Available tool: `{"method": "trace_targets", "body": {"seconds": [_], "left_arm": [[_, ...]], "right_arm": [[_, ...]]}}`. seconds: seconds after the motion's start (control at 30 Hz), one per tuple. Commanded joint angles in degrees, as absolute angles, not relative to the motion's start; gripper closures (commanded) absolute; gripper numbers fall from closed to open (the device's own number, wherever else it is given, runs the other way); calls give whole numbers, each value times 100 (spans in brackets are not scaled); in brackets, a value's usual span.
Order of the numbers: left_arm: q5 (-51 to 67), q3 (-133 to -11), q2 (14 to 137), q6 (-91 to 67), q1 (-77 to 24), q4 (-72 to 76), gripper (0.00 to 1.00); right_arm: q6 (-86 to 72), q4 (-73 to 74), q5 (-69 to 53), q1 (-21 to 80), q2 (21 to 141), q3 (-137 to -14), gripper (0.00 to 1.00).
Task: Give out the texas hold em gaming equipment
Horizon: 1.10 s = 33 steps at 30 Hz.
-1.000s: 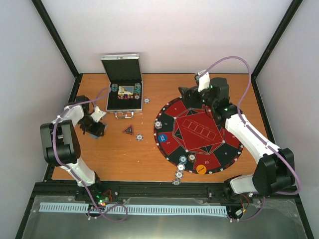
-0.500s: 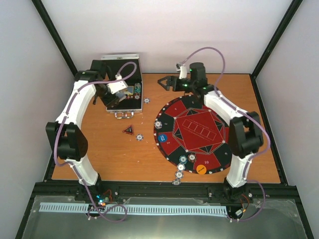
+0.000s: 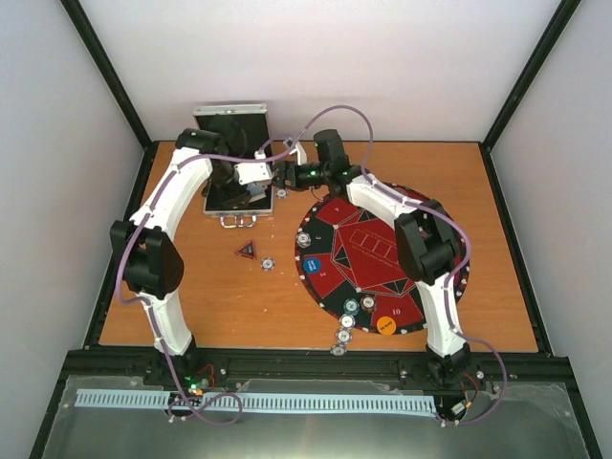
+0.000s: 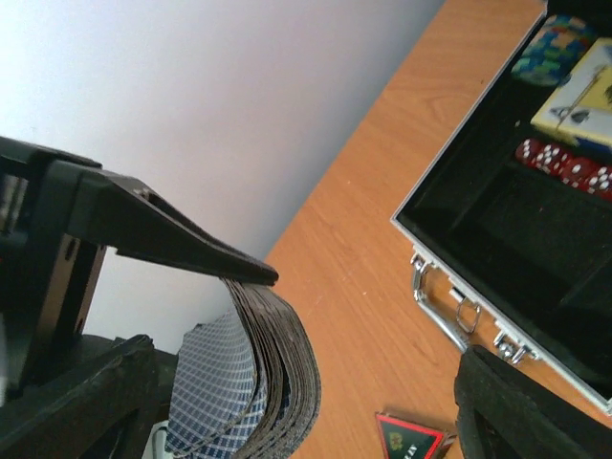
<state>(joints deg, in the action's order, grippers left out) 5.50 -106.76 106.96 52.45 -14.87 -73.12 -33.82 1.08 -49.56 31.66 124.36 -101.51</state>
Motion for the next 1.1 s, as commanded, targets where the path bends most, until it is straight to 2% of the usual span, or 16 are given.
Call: {"method": "trace_targets", "body": {"seconds": [0.0, 0.27, 0.4, 0.53, 0.73, 0.77, 0.87, 0.97, 1.07], "left_arm": [[572, -11014, 10780, 5483, -1504, -7360, 50], [731, -11202, 10862, 5551, -1512, -7347, 51], [768, -11226, 10863, 5568, -1512, -7313, 51], [812, -11215, 10887, 5571, -1512, -7316, 52], [1052, -11353, 10900, 5447, -1512, -7255, 54], [1147, -11374, 10892, 5423, -1512, -7226, 52], [1316, -11314, 10858, 5328, -1484, -7147, 34], [1548, -11133, 10747, 5356, -1309, -7053, 12], [2145, -11181, 10654, 5468, -944, -6817, 8]], "right_arm": [[-3573, -61, -5431, 3232, 12594, -10391, 18], [-3789, -209, -5731, 3406, 12990, -10581, 20], [-3922, -222, -5753, 3469, 13205, -10850, 24], [-3926, -248, -5973, 3496, 13316, -10973, 45], [-3452, 192, -6046, 3485, 13184, -10984, 95], [-3456, 192, -6095, 3477, 13171, -10989, 97], [-3543, 135, -6232, 3406, 13063, -10981, 97], [-3419, 247, -6188, 3322, 12878, -10950, 97], [-3394, 267, -6123, 3284, 12741, -10913, 97]]}}
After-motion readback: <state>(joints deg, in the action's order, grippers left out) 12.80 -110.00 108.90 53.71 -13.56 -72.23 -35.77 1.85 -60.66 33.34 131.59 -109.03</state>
